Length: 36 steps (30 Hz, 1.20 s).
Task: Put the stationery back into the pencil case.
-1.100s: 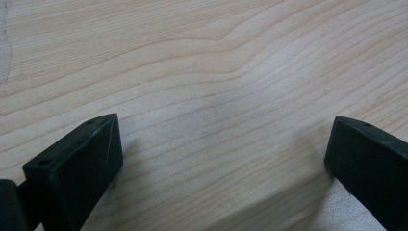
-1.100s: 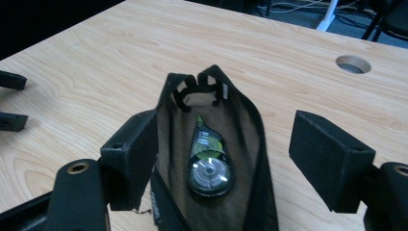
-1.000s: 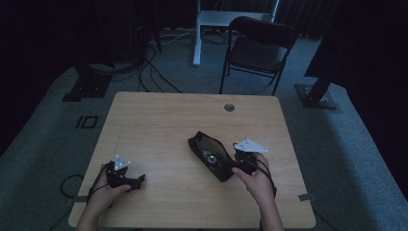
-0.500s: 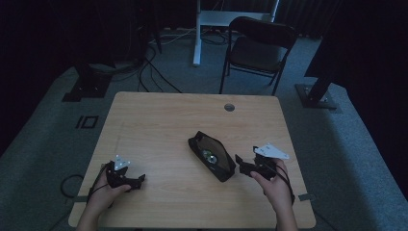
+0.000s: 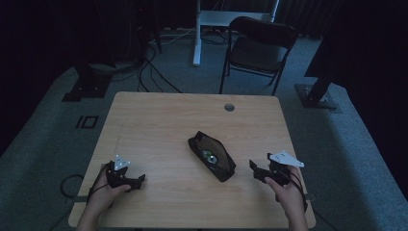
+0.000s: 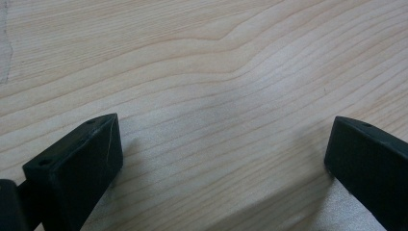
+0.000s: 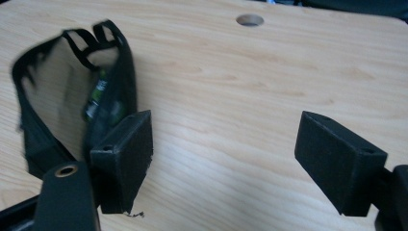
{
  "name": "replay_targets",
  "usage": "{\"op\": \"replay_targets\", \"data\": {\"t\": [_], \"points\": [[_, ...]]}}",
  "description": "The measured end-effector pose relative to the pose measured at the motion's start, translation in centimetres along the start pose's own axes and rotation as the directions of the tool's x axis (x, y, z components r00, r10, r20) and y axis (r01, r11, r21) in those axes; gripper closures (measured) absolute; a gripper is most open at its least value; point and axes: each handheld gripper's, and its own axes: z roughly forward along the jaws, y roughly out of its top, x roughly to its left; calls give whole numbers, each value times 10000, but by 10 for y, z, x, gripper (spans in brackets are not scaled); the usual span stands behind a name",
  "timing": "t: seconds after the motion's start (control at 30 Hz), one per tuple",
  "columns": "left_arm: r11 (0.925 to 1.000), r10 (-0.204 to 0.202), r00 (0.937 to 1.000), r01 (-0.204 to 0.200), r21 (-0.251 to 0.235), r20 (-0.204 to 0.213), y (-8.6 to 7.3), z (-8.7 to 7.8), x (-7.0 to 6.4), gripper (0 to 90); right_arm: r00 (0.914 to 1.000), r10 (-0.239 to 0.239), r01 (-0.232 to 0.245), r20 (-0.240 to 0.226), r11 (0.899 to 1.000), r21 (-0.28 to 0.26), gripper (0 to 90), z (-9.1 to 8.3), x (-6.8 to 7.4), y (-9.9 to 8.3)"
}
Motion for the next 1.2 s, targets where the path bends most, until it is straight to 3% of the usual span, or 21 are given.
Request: {"op": "replay_targets", "data": {"t": [0.23, 0.57, 0.93, 1.03, 1.2], "points": [[10000, -3, 10000, 3, 1, 3, 0, 0, 0, 1, 9990, 182, -207, 415, 9980, 604, 205, 6, -19, -30], [10000, 7, 10000, -7, 10, 0, 0, 0, 0, 1, 9976, 287, -358, 624, 9926, 1157, 201, 15, -27, -59], [10000, -4, 10000, 4, -1, 2, 0, 0, 0, 1, 9964, 17, -145, 845, 9885, 1504, 194, 17, -29, -66], [10000, 4, 10000, -4, 6, 2, 0, 0, 0, 2, 9952, -285, 106, 935, 9824, 1863, 194, 19, -27, -66], [10000, 11, 10000, -11, 9, 1, 0, 0, 0, 1, 9920, -460, 239, 1178, 9829, 1824, 194, 21, -26, -65]]}}
